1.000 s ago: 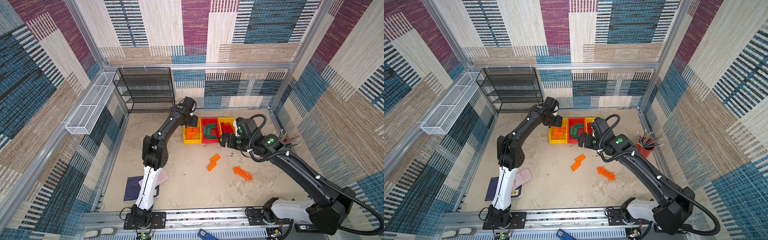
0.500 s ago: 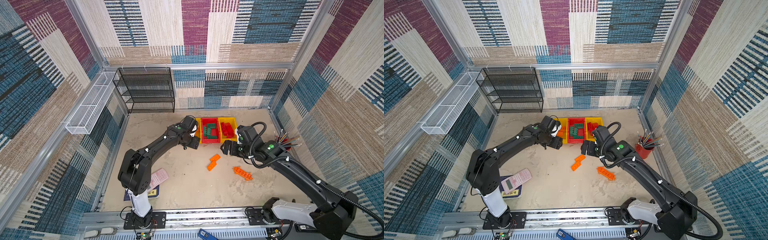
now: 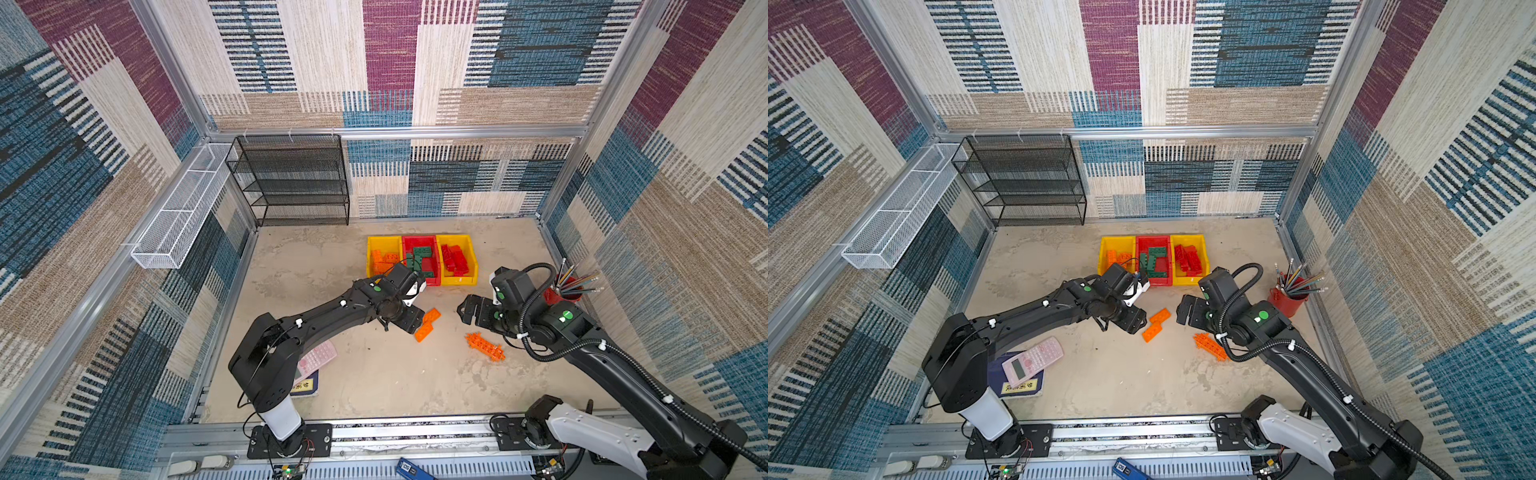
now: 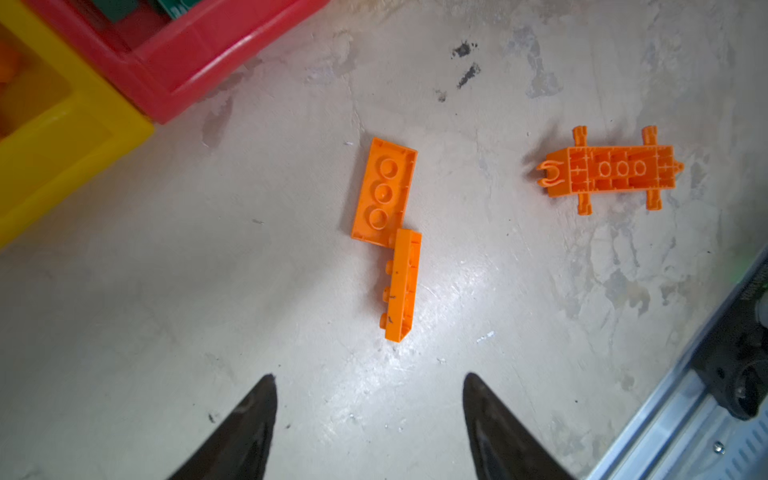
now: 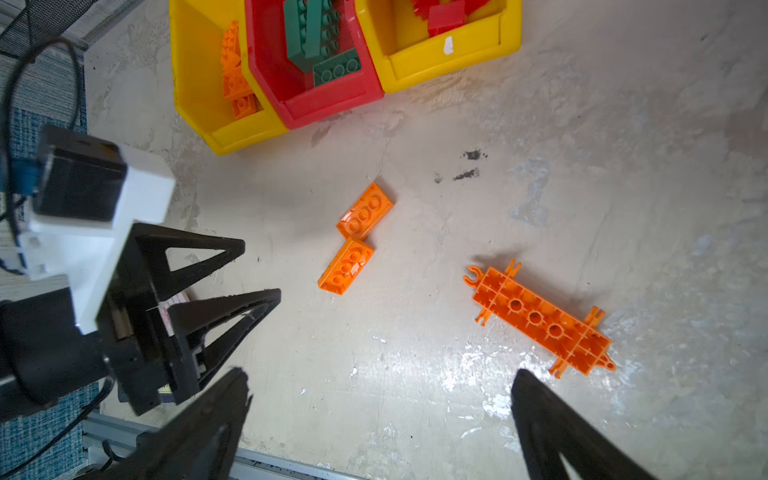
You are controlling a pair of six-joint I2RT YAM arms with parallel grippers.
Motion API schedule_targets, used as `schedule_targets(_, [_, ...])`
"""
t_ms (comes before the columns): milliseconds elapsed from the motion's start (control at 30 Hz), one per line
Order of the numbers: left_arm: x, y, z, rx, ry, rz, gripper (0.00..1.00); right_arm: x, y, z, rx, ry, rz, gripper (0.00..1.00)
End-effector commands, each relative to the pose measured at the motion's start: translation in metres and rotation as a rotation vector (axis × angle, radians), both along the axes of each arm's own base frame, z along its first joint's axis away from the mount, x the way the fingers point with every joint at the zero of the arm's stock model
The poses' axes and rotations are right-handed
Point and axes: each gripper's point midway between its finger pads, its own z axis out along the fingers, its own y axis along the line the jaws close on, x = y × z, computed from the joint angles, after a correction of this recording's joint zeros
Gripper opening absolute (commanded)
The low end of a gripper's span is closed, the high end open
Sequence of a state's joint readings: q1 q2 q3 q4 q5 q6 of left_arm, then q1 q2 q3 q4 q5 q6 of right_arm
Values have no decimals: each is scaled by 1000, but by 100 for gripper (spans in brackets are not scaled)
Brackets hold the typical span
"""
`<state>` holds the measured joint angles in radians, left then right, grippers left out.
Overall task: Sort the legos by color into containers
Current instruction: 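Move the left gripper to the two orange bricks and grasp one, then carry the orange brick with the left gripper and drop it into the yellow bin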
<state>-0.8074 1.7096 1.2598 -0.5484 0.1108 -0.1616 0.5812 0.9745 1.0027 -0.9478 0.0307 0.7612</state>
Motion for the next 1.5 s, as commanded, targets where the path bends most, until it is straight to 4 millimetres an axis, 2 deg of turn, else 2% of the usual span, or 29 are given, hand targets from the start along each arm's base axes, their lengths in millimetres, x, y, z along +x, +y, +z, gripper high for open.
schedule_targets(0, [4,-10,-8,-9,-4,-25,71,-8,-6,0,24,16,-43,99])
schedule_targets(333, [4,-26,-42,61,45,-98,67,-18,-16,7,38,-1,-73,100])
schedule_targets(567, [0,-37,-54,85,71,-133,60,-20,-20,7,41,-10,-96,100])
schedule_targets(667, [1,-36,-62,110,83,-119,59,-20,-21,7,47,-14,-105,100])
schedule_targets(867, [-4,-33,-76,130,118,-109,50,-21,-24,8,56,-24,-125,100])
schedule_targets(1000, [-5,-29,-80,156,121,-105,35,-18,-23,9,51,-31,-116,99])
schedule_targets(1100, [-6,-28,-80,162,127,-105,23,-14,-22,12,39,-39,-108,100])
schedule_targets(1267, [-12,-26,-71,159,147,-125,12,-5,-17,16,15,-49,-92,100])
schedule_targets(1467, [-10,-16,-36,121,115,-106,11,4,-11,21,39,-91,-84,100])
